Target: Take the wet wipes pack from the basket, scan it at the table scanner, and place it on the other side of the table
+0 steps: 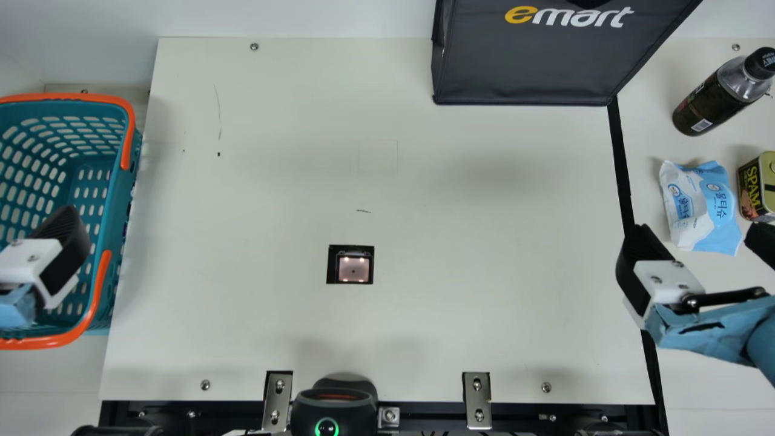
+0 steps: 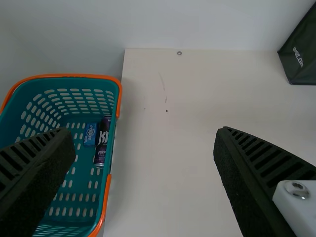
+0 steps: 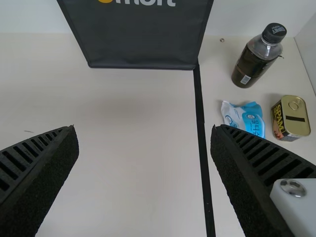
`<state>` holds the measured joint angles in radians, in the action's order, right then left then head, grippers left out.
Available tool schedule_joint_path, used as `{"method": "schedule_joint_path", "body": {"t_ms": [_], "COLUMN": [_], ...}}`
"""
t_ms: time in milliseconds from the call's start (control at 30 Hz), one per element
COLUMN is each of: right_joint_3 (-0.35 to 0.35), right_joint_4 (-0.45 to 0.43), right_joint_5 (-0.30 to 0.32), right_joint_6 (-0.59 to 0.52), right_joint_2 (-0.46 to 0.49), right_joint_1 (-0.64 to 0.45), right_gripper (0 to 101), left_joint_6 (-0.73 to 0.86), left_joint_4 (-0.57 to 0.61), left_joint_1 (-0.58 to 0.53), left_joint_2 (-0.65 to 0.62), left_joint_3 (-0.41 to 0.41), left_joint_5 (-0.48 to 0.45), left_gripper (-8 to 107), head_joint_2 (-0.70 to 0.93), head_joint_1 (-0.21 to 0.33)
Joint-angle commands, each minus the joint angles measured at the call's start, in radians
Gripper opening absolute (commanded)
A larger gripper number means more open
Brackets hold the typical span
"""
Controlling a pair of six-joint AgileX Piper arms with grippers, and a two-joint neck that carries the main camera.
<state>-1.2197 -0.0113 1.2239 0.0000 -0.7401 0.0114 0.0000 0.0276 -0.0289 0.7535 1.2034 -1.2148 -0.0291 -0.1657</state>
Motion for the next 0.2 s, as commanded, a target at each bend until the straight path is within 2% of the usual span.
{"method": "schedule_joint_path", "body": {"t_ms": [0, 167], "right_joint_3": [0.000, 0.000], "right_joint_4": [0.000, 0.000], "right_joint_5": [0.000, 0.000], "right_joint_6": [0.000, 0.000], "right_joint_2": [0.000, 0.000], "right_joint_1": [0.000, 0.000], "right_gripper": [95, 95], "left_joint_6": [0.000, 0.000], "left_joint_4": [0.000, 0.000], "left_joint_1": [0.000, 0.000], "left_joint_2": [0.000, 0.000], "left_joint_3": [0.000, 0.000], "left_joint_5": [0.000, 0.000], "left_gripper": [90, 90], "head_joint_2": [0.002, 0.002], "head_joint_1": [0.027, 0.027]}}
